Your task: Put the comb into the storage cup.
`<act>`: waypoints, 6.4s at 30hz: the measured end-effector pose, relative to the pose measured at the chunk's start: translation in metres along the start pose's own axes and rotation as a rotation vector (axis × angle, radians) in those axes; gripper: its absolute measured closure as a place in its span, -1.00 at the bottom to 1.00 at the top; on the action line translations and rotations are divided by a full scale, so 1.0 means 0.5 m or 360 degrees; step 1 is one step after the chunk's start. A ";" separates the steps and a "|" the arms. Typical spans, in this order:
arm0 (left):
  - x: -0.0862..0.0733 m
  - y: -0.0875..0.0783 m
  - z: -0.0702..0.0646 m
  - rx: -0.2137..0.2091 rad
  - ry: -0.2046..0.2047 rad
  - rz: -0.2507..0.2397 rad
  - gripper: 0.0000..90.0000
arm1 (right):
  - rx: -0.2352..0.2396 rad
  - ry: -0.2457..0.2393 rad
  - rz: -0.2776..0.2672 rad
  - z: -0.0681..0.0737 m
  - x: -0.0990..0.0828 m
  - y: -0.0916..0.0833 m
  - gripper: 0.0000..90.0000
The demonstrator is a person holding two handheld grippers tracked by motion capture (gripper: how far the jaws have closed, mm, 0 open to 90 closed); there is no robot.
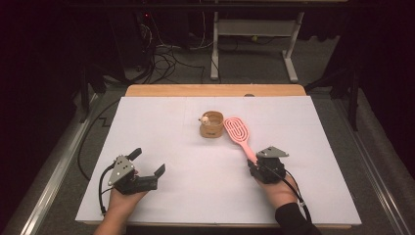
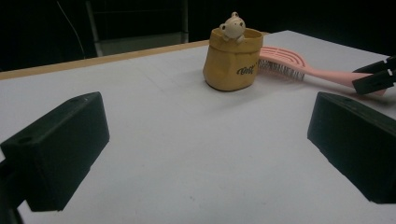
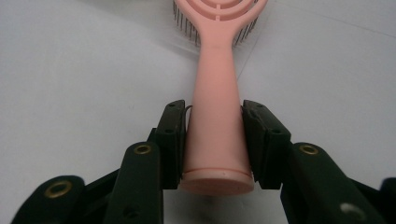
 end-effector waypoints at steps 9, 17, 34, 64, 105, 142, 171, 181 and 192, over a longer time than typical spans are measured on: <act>-0.001 0.003 0.000 -0.0004 -0.0006 0.0004 -1.00 | 0.0046 -0.0018 -0.0030 -0.026 -0.055 -0.056 0.38; -0.001 0.003 0.000 -0.0006 -0.0006 0.0002 -1.00 | 0.0075 -0.0016 -0.0048 -0.039 -0.092 -0.093 0.38; -0.001 0.002 0.000 -0.0002 -0.0011 -0.0001 -1.00 | 0.0149 0.0016 -0.0024 -0.052 -0.143 -0.132 -0.02; -0.003 0.002 0.005 -0.0011 -0.0021 -0.0003 -1.00 | 0.0122 0.0027 -0.0046 -0.042 0.058 -0.051 -1.00; 0.000 -0.002 0.010 -0.0015 -0.0027 -0.0030 -1.00 | 0.0096 0.0003 0.0299 0.005 0.090 0.056 -0.59; -0.002 -0.005 0.014 -0.0002 -0.0034 -0.0029 -1.00 | 0.0044 -0.0014 0.0333 0.004 0.083 0.065 -0.56; -0.003 -0.003 0.014 -0.0005 -0.0030 -0.0016 -1.00 | 0.0050 0.0008 0.0099 -0.017 0.091 0.023 -0.55; -0.004 0.000 0.010 -0.0015 -0.0034 -0.0012 -1.00 | 0.0046 0.0078 -0.0134 -0.039 0.091 -0.015 -0.55; -0.004 0.004 0.006 -0.0040 -0.0045 0.0001 -1.00 | 0.0091 0.0142 -0.0352 -0.044 0.093 -0.050 -0.55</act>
Point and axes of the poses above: each handheld gripper's, and its own axes: y roughly forward along the jaws, x roughly out of its top, z roughly to its left, the point moved 5 cm from there along y, roughly forward along the jaws, and after that the axes turned 15 degrees about -x, right-handed, at the moved point
